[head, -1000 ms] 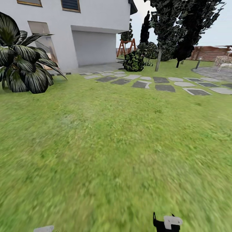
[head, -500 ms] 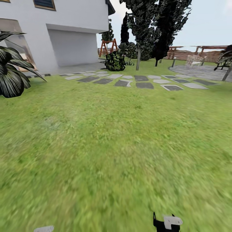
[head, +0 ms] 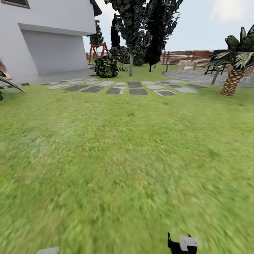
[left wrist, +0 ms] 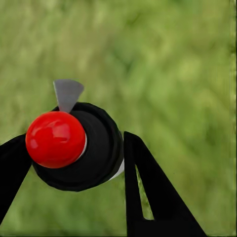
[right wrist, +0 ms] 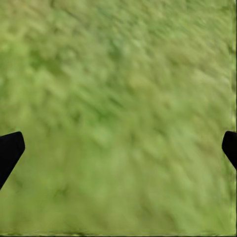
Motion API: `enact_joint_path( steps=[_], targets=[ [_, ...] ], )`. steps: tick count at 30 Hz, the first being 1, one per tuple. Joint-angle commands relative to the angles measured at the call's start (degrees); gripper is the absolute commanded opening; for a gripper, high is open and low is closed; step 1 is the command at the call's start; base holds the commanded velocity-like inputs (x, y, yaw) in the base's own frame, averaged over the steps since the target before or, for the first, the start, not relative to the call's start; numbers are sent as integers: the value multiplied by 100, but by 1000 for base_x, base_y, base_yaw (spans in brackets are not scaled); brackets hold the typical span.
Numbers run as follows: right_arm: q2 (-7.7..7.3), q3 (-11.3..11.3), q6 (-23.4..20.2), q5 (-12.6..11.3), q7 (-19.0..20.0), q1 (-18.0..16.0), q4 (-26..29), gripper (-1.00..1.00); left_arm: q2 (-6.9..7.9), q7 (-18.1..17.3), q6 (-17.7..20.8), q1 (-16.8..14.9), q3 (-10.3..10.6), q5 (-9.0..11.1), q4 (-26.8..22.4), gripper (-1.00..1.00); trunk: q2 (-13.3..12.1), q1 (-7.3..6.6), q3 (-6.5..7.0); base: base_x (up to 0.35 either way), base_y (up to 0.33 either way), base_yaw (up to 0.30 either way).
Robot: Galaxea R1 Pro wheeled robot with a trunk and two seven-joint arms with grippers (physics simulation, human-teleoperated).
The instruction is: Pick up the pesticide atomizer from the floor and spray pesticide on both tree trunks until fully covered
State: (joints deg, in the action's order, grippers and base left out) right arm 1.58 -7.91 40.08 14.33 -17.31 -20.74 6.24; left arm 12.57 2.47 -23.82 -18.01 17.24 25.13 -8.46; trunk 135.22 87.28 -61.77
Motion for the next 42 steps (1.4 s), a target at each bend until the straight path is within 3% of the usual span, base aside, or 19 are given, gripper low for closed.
enact_joint_path(
  steps=[1, 21, 42],
  targets=[
    [0, 0, 0, 0, 0, 0, 0, 100, -1, -1, 0, 0, -1, -1, 1, -100, 0, 0, 0, -202, -209, -300],
    [0, -4, 0, 1, 0, 0, -2, 100, 14, -1, 0, 2, -1, 10, 3, -100, 0, 0, 0, -153, -211, -300],
    [0, -4, 0, 0, 0, 0, -2, 100, 5, -1, 0, 2, -1, 10, 3, -100, 0, 0, 0, -51, -211, -300]
  ],
)
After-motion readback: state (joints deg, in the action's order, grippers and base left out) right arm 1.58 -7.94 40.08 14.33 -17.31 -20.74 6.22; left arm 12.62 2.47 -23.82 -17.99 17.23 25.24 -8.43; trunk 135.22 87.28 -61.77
